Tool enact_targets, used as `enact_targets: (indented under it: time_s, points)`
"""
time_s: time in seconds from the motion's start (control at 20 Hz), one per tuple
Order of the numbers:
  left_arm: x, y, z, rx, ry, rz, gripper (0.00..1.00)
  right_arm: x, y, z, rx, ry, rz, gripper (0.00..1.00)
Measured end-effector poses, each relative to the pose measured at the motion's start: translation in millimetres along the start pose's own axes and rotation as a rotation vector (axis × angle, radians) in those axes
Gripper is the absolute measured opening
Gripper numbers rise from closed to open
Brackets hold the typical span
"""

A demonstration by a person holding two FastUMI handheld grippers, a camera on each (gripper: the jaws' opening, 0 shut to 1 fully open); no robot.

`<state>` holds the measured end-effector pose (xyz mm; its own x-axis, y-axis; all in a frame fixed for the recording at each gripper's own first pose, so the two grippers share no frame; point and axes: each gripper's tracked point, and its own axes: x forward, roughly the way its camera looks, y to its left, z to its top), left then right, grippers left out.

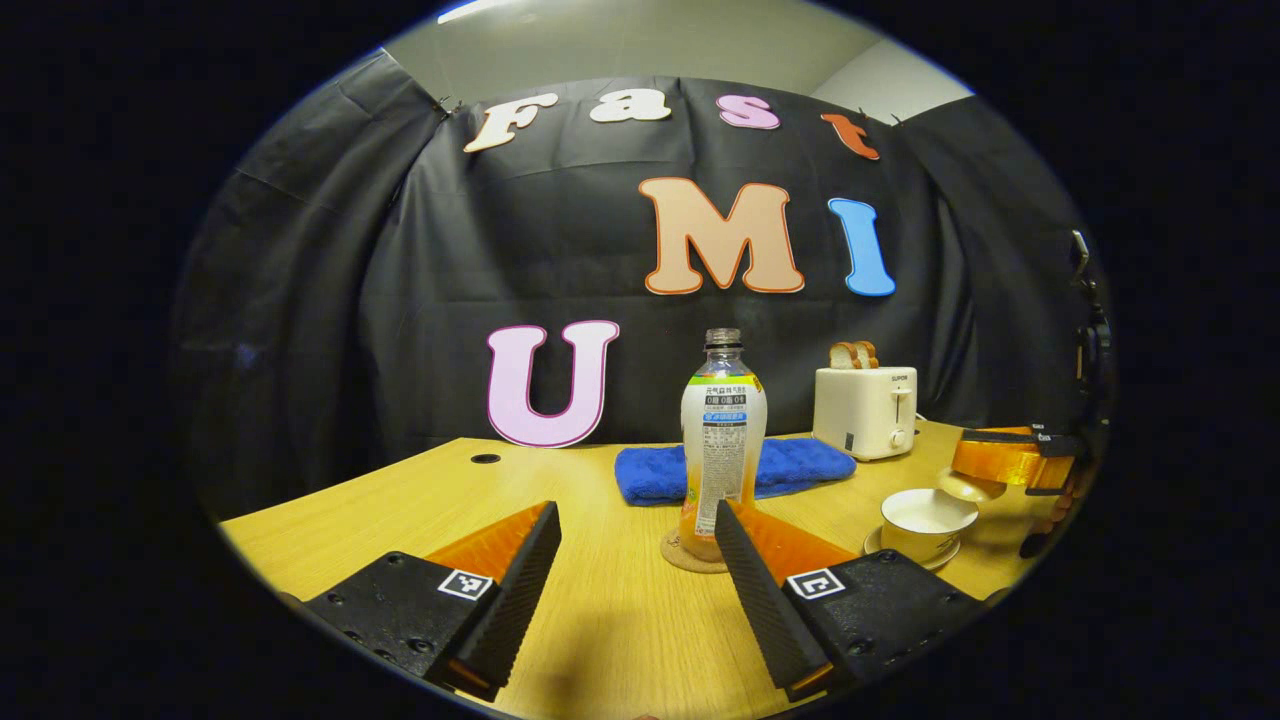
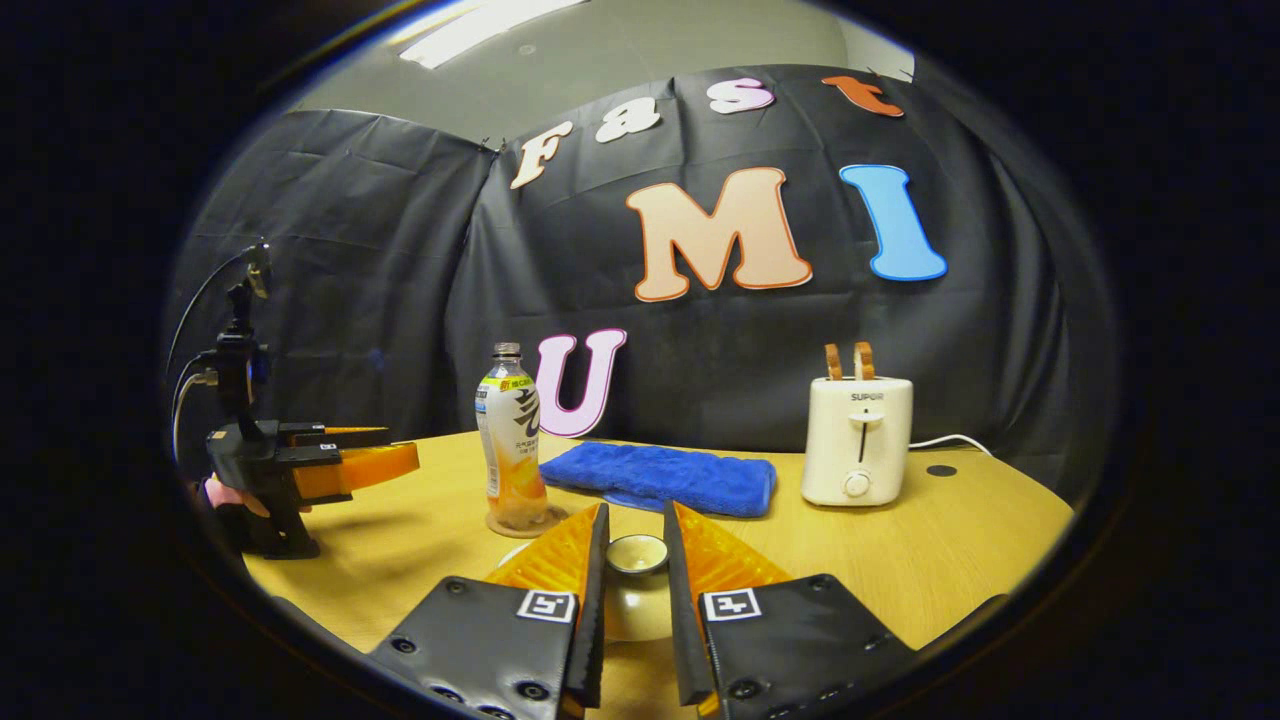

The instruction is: Open the teacup lid with one hand, grasp the water bottle and pour water into the teacup with the other hand; after pouring, place the water bottle on the coaster and then close the teacup lid.

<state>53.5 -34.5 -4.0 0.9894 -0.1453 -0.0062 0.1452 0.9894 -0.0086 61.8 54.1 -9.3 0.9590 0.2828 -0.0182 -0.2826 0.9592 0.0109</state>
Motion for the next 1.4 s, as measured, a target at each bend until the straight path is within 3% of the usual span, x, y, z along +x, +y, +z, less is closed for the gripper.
enact_targets:
  time_s: [0.3, 0.9, 0.95, 1.25, 1.35, 1.4]
  points:
    - [-5, 9, 0, 0.002, 0.0, 0.022, 0.9, 18, 27, -12, -0.008, 0.067, 0.105, 0.32]
    - [-4, 9, 1, 0.001, -0.002, 0.018, 0.9, 26, 32, -26, -0.008, 0.157, 0.12, 0.34]
    - [-5, 10, 1, 0.001, -0.002, 0.018, 0.91, 26, 34, -26, -0.011, 0.156, 0.125, 0.39]
    - [-4, 9, 1, 0.001, -0.002, 0.016, 0.9, 19, 32, -18, -0.009, 0.107, 0.112, 0.94]
    - [-3, 9, 2, 0.001, -0.002, 0.016, 0.9, 15, 27, -10, 0.0, 0.061, 0.092, 0.98]
    - [-4, 9, 1, 0.001, -0.003, 0.016, 0.9, 11, 26, -7, 0.003, 0.038, 0.08, 0.94]
